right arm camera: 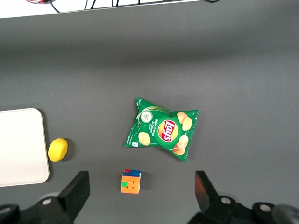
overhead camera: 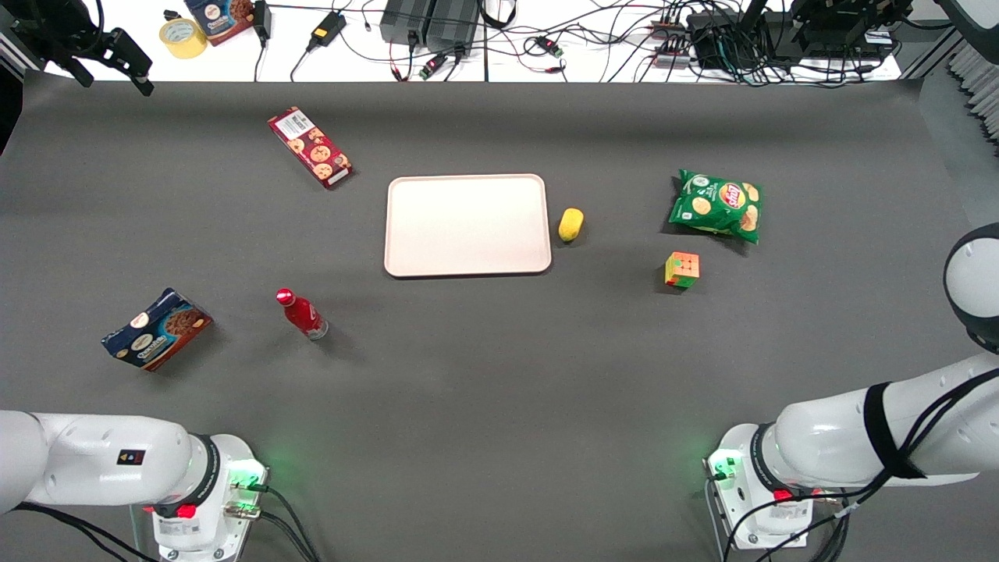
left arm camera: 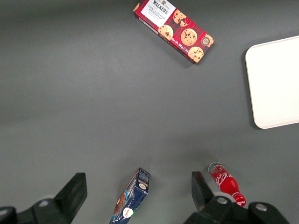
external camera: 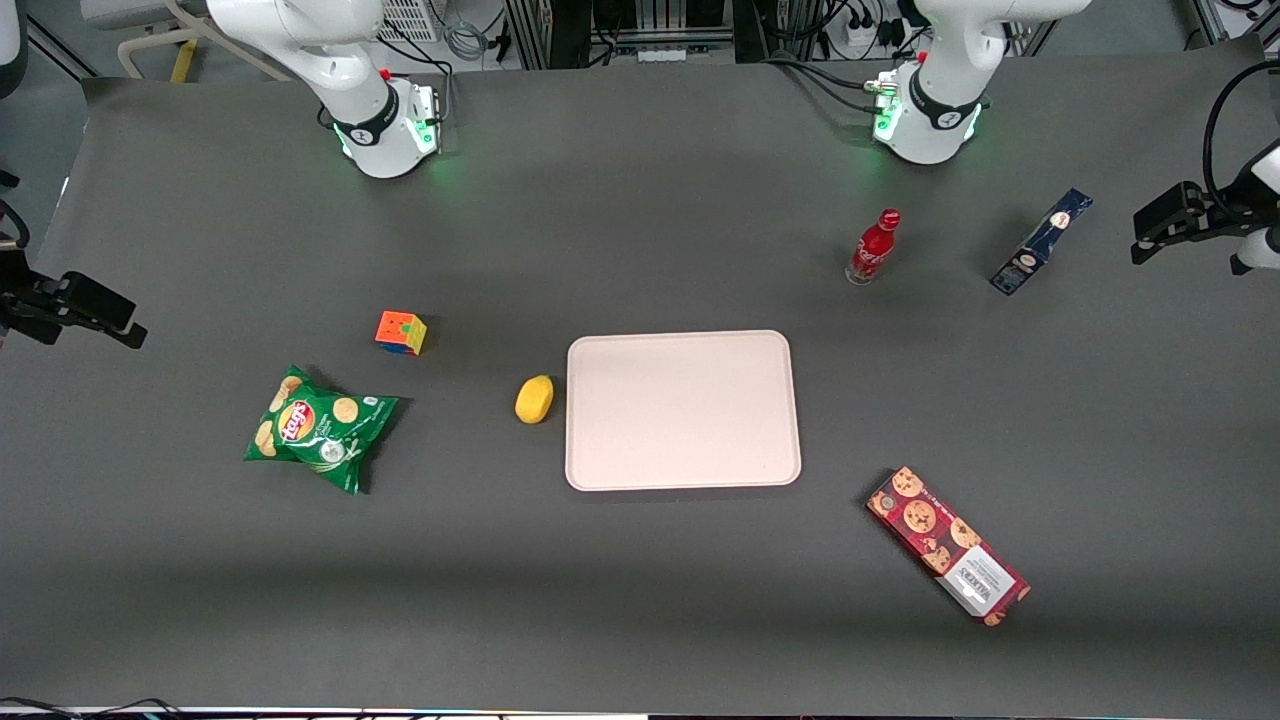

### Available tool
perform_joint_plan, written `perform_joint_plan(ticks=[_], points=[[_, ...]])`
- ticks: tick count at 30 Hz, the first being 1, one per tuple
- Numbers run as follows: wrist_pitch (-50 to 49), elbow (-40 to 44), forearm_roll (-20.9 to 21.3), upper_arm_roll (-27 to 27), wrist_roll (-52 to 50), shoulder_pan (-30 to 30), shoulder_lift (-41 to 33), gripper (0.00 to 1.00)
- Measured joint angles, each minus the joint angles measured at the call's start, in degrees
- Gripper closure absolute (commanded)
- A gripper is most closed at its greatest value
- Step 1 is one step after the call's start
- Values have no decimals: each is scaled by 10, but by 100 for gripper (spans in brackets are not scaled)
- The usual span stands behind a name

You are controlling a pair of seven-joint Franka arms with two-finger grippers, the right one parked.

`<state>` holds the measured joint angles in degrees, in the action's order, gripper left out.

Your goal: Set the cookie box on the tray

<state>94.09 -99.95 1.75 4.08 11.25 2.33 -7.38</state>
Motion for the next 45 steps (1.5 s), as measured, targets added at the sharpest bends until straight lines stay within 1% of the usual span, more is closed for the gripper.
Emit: perform_joint_plan(ticks=[16, 20, 25, 29, 33, 35, 38, 41, 45], points=[[-2, 0, 0, -1, 1, 1, 1, 0], [-27, 5, 0, -1, 15, 2, 0, 0], [-111, 47, 6, 4, 91, 2, -5, 0], [-184, 80, 27, 20, 167, 1, -17, 0], [-232, 84, 54, 33, 246, 1, -42, 0], [-238, 71, 65, 39, 277, 1, -56, 0], [-226, 24, 72, 53, 308, 1, -80, 0], [-181, -56, 74, 73, 334, 0, -108, 0], [-94, -180, 76, 104, 351, 0, -141, 0]])
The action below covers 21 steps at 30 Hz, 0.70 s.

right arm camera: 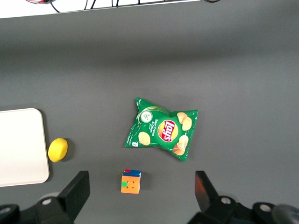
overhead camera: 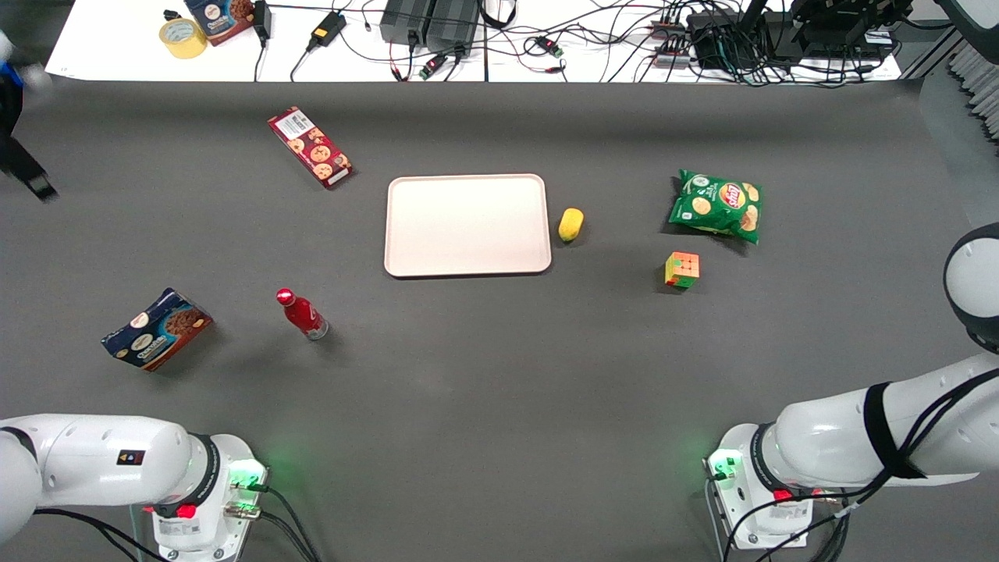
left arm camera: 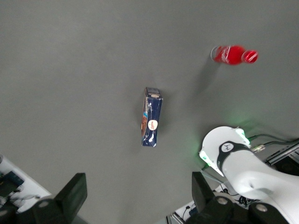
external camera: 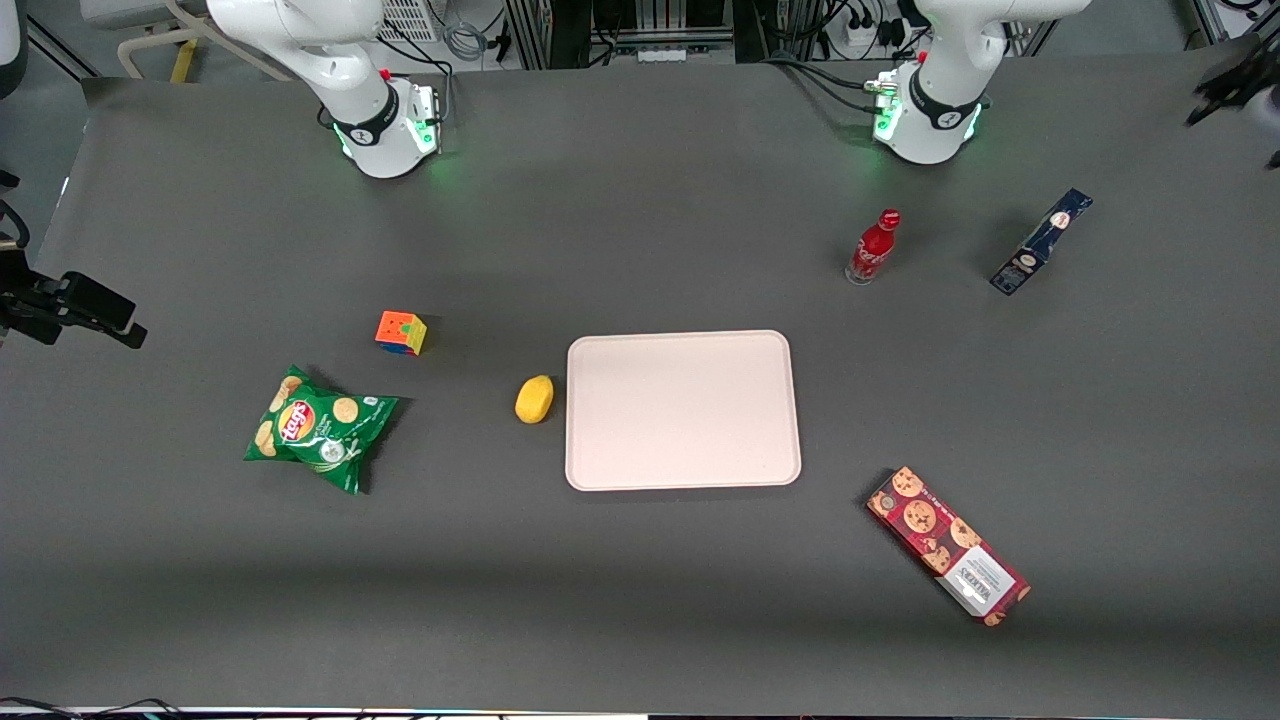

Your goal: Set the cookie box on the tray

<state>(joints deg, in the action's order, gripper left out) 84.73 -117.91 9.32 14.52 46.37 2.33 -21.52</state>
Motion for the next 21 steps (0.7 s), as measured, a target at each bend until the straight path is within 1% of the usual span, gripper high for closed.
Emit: perform_joint_plan(ticks=[5, 10, 15, 21], points=[[124, -154, 12, 28, 8, 0, -37, 0], [221, -270, 30, 50, 8, 0, -63, 0], [292, -339, 46, 64, 8, 0, -75, 0], [359, -386, 76, 88, 8, 0, -78, 0]])
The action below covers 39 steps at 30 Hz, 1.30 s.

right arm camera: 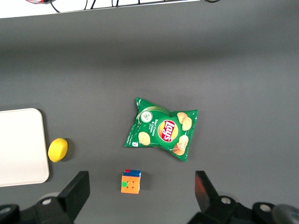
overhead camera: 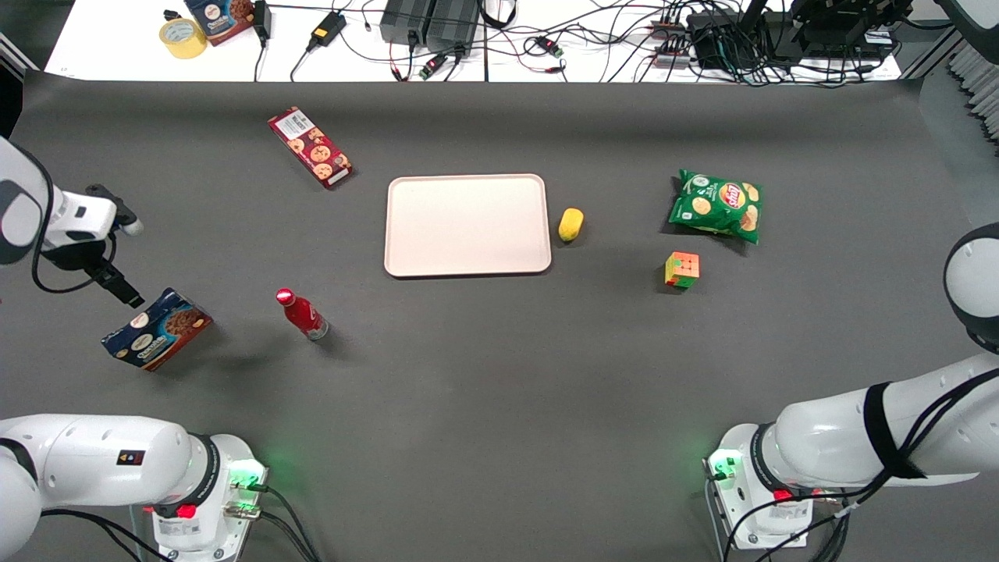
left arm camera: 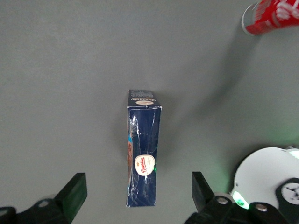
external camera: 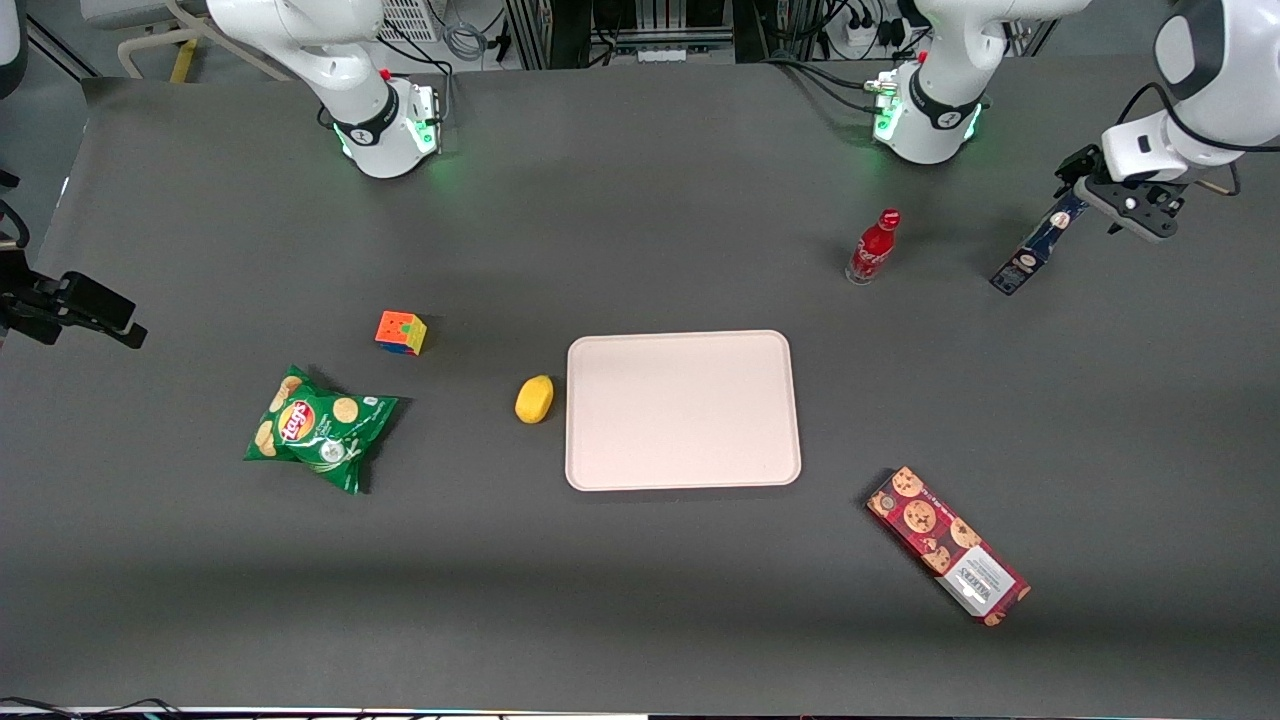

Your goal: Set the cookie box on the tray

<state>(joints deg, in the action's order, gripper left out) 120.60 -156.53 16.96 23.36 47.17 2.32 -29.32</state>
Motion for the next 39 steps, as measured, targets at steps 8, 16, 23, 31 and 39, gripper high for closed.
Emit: perform_joint_plan(ticks=[8, 16, 23, 31, 39], points=[[97, -51, 17, 44, 14, 0, 9, 0], [178, -72, 17, 50, 17, 1, 54, 0], [253, -75, 17, 52, 22, 1, 111, 44], [339, -88, 18, 89, 37, 1, 181, 100], [341, -85, 18, 100, 44, 1, 186, 100]])
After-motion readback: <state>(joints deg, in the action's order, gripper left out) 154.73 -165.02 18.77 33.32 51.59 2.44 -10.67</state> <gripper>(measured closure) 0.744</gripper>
